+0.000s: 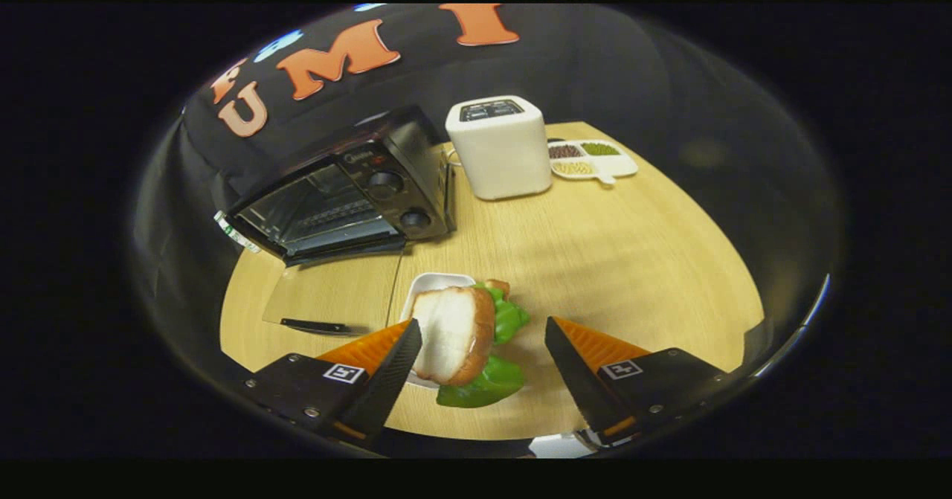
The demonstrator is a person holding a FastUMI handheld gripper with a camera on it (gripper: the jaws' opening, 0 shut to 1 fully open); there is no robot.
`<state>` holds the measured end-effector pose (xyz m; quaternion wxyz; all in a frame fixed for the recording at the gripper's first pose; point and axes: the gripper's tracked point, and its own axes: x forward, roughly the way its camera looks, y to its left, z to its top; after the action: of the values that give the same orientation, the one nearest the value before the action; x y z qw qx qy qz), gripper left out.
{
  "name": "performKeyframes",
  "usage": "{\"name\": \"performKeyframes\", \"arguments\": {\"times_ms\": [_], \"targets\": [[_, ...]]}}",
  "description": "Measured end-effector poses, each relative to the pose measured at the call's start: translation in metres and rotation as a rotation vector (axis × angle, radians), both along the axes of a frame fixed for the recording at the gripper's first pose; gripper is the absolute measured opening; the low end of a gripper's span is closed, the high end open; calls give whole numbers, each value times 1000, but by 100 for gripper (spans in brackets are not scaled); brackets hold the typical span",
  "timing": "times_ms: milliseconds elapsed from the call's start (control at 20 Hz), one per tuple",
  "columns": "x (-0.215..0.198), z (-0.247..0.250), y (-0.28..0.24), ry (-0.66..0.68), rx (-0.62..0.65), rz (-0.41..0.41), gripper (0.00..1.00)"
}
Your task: Open the toaster oven, put the food inside, and close the toaster oven door.
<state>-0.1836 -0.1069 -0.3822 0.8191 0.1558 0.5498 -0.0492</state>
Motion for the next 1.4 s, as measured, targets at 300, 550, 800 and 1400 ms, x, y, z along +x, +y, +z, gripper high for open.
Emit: {"name": "performKeyframes", "arguments": {"times_ms": [300, 550, 800, 1400], "targets": [[-1, -10, 21, 62, 190, -83, 69], [3, -2, 25, 69, 219, -120, 38], [21, 27, 24, -5, 210, -152, 30], [83, 70, 103, -143, 300, -67, 29]]}}
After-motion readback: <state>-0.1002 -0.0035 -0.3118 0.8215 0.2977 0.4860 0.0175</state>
